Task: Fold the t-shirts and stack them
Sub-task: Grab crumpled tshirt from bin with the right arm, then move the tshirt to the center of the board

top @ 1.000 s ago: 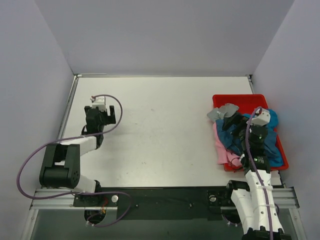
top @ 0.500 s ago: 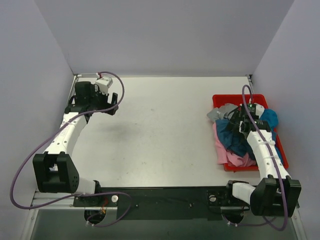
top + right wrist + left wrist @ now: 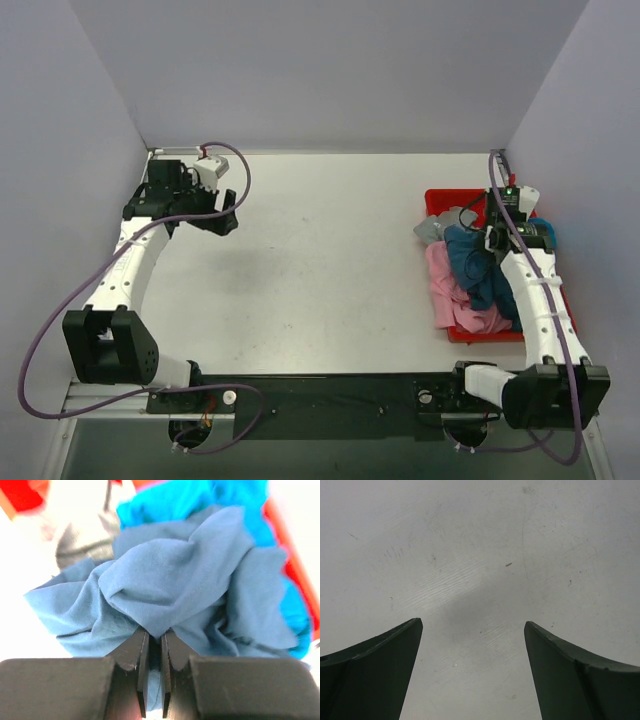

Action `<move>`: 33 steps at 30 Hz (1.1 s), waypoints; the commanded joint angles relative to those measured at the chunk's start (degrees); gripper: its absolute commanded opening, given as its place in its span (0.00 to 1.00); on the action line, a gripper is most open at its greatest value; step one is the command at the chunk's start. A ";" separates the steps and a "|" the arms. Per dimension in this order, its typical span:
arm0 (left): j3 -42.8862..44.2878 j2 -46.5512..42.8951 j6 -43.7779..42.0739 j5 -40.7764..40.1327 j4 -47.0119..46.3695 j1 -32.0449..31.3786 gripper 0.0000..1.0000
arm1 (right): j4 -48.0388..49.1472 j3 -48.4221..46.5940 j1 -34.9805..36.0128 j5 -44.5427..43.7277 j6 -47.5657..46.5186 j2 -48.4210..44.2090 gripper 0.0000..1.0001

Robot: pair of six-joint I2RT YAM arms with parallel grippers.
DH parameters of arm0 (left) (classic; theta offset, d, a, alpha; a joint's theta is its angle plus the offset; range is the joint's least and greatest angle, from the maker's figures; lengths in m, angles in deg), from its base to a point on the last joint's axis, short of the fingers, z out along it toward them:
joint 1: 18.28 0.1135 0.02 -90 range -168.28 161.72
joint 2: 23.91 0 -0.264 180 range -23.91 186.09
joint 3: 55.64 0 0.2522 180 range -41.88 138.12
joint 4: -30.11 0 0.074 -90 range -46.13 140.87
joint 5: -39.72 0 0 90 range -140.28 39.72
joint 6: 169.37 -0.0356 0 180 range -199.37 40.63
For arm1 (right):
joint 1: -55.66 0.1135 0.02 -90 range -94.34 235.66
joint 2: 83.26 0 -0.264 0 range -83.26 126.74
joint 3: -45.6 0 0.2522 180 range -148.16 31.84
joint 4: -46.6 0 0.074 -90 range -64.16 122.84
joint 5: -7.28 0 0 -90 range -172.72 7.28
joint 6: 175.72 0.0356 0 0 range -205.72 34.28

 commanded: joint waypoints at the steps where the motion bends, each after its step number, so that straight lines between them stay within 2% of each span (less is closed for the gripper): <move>1: 6.75 -0.94 -0.97 4.85 3.89 0.22 0.94 | -2.70 -12.55 3.43 -7.68 -5.56 -8.76 0.00; 4: 10.53 -1.12 -0.53 7.57 6.35 0.40 0.94 | -0.96 -21.67 7.22 -8.58 -10.91 -11.66 0.00; 6: 12.46 -1.03 -0.44 8.80 7.58 0.84 0.94 | 1.76 -26.43 9.33 -3.32 -14.34 -12.63 0.00; 9: 14.84 -1.29 -0.53 8.29 7.76 1.28 0.94 | 6.95 -31.46 11.97 11.22 -16.56 -13.25 0.00; 10: 15.63 -1.38 -0.27 6.63 7.50 3.63 0.95 | 9.14 -33.64 12.50 15.55 -16.47 -12.81 0.00; 11: 16.16 -1.38 -0.18 5.39 6.71 4.26 0.95 | 11.34 -34.80 13.11 25.69 -15.86 -11.50 0.00; 12: 17.04 -1.38 0.08 3.81 6.36 5.83 0.96 | 11.97 -37.50 13.64 29.96 -14.90 -10.36 0.00; 13: 17.39 -1.29 0.26 3.36 6.01 6.63 0.96 | 13.20 -39.45 15.21 39.84 -12.97 -7.83 0.00; 14: 18.27 -1.29 0.35 3.27 5.92 8.55 0.97 | 13.64 -42.95 16.53 43.68 -12.00 -5.97 0.00; 15: 18.71 -1.12 0.35 3.18 5.91 9.53 0.97 | 13.65 -45.33 21.68 49.37 -11.47 -2.30 0.00; 16: 19.41 -0.94 0.26 2.66 5.91 11.19 0.97 | 13.47 -49.79 24.60 51.26 -12.07 -0.70 0.00; 17: 19.68 -0.94 -0.09 1.44 5.74 12.51 0.97 | 13.30 -53.58 31.51 53.54 -14.08 2.54 0.00; 18: 20.03 -0.85 -0.35 0.47 5.48 13.05 0.97 | 12.95 -56.05 38.54 54.34 -15.32 3.96 0.00; 20: 20.21 -0.68 -1.23 -3.13 5.12 13.58 0.97 | 13.55 -60.98 44.37 57.23 -17.78 8.18 0.00; 21: 20.38 -0.59 -1.76 -4.45 5.21 13.84 0.97 | 16.52 -62.30 45.02 58.30 -15.53 10.28 0.00; 23: 20.39 -0.59 -2.46 -5.60 5.74 14.11 0.97 | 21.79 -60.83 44.94 58.31 -10.96 12.14 0.00; 26: 19.86 -1.12 -3.34 -7.70 5.48 14.11 0.97 | 22.70 -56.26 44.67 48.16 -11.02 13.55 0.00; 28: 19.60 -1.03 -4.13 -9.99 4.52 14.20 0.97 | 22.61 -49.43 43.36 42.70 -10.59 14.52 0.00; 33: 18.89 0.20 -6.77 -11.59 2.75 14.02 0.97 | 28.32 -37.02 36.08 43.89 -5.40 19.17 0.00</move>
